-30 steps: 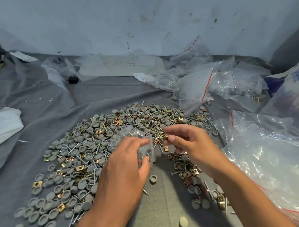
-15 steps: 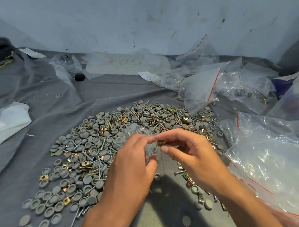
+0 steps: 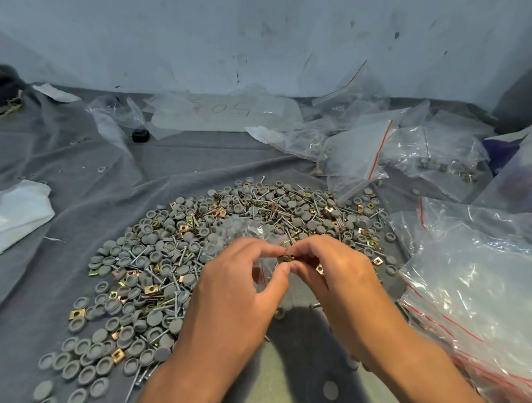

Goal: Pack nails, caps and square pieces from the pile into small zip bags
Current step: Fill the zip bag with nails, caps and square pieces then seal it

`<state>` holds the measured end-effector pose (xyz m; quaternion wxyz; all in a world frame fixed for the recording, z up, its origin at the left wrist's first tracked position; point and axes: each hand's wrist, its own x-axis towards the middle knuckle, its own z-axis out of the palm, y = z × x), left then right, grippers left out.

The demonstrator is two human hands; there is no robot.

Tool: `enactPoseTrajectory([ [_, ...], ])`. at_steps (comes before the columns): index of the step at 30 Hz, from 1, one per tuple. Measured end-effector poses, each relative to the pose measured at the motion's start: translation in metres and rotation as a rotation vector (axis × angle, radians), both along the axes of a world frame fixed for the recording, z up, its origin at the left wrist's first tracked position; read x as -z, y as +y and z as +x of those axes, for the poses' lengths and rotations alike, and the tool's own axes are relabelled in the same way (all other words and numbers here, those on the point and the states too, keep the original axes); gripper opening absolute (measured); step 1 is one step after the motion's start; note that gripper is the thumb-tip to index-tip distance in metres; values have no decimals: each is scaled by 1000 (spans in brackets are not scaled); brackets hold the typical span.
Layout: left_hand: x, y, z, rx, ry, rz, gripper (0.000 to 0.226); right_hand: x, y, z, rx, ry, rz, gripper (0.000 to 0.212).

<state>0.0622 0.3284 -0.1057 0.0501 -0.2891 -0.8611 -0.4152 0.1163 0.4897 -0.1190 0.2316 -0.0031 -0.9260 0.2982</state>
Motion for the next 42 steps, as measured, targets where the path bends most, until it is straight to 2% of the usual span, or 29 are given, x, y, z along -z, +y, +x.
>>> enactPoseTrajectory([
  [3,-3,0,-2,-33,-10,26,11,-2,-1,0,-2,-11,-63,9],
  [10,-7,0,-3,-85,-103,51,4,-11,7,2,-99,-145,-381,2],
  [15,-9,-4,-5,-52,-210,19,13,-16,12,3,-138,-177,-400,10],
  [18,-10,-11,-8,-56,-185,-27,13,-22,23,4,-129,-189,-494,15],
  [20,-13,-13,-8,-42,-147,-18,6,-20,23,5,-91,-183,-469,13],
  [24,-16,-6,-2,5,0,-70,29,-7,4,4,-61,-216,-611,9],
  [30,-13,-3,2,-37,54,-11,22,-6,5,2,-98,-234,-806,19],
  [35,-14,1,1,-102,-34,123,13,-4,0,2,-63,-103,-760,4],
  [40,-14,0,1,-90,-147,200,17,-7,-2,0,-125,-70,-885,12],
  [42,-15,0,-2,-22,-306,293,24,-9,-3,-1,-173,-53,-917,15],
])
